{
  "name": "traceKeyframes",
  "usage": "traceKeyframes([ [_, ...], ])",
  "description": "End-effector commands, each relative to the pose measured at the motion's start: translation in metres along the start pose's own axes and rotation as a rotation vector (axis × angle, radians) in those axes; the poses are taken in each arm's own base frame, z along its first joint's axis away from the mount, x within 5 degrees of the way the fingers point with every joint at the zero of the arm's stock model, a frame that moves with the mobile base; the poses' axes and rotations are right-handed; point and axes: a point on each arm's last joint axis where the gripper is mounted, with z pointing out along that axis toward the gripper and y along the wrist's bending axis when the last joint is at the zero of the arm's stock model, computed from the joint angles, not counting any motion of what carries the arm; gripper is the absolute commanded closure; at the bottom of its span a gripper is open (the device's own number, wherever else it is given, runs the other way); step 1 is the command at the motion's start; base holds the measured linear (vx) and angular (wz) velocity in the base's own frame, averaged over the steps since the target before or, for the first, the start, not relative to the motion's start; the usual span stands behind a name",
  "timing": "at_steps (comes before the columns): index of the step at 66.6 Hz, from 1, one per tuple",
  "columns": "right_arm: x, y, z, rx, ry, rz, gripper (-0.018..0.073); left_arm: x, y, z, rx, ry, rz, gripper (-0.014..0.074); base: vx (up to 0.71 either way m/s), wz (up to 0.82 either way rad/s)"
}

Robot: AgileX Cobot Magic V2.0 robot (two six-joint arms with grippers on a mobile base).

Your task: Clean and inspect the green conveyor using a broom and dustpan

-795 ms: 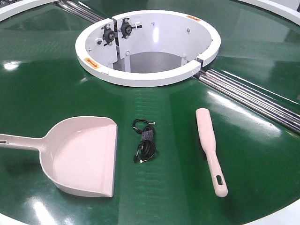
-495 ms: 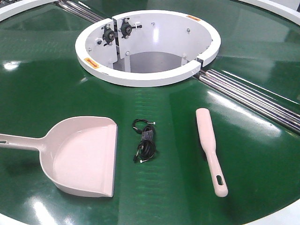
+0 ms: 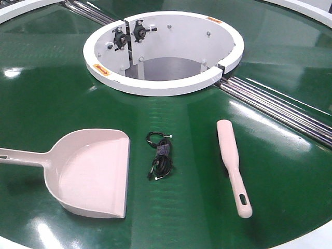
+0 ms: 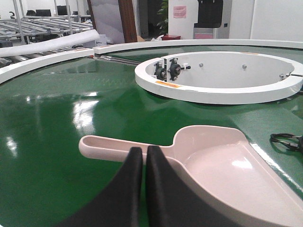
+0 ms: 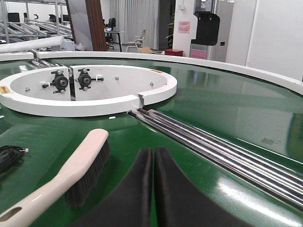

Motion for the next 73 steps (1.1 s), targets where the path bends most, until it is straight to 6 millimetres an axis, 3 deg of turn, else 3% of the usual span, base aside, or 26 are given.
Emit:
traceKeyframes([
  [1,-0.006,0.0,-0.001,0.006,-0.084,-0.007,0.0568,-0.004,0.001,-0.001,-0.013,-0.08,-0.013,0.0603,0.0,0.0],
  [15,-0.006,0.0,-0.001,0.006,-0.084,-0.007,0.0568,-0.004,0.001,-0.001,-0.014,-0.081,-0.013,0.0603,0.0,0.0],
  [24,-0.006,0.0,-0.001,0.006,-0.084,-0.007,0.0568,-0.016,0.002,-0.003,-0.024,-0.174,-0.04,0.0603,0.0,0.0],
  [39,-0.006,0.0,-0.001,0.006,-0.084,-0.007,0.0568,-0.082,0.008,-0.012,-0.007,-0.245,-0.145,0.0603,0.0,0.0],
  [57,-0.006,0.0,-0.001,0.006,-0.084,-0.007,0.0568,-0.139,0.008,0.024,0.059,0.064,-0.172,0.0603,0.0,0.0],
  [73,-0.006,0.0,-0.001,0.006,-0.084,-0.007,0.0568,-0.138,0.009,0.05,0.057,0.147,-0.166,0.0603,0.0,0.0],
])
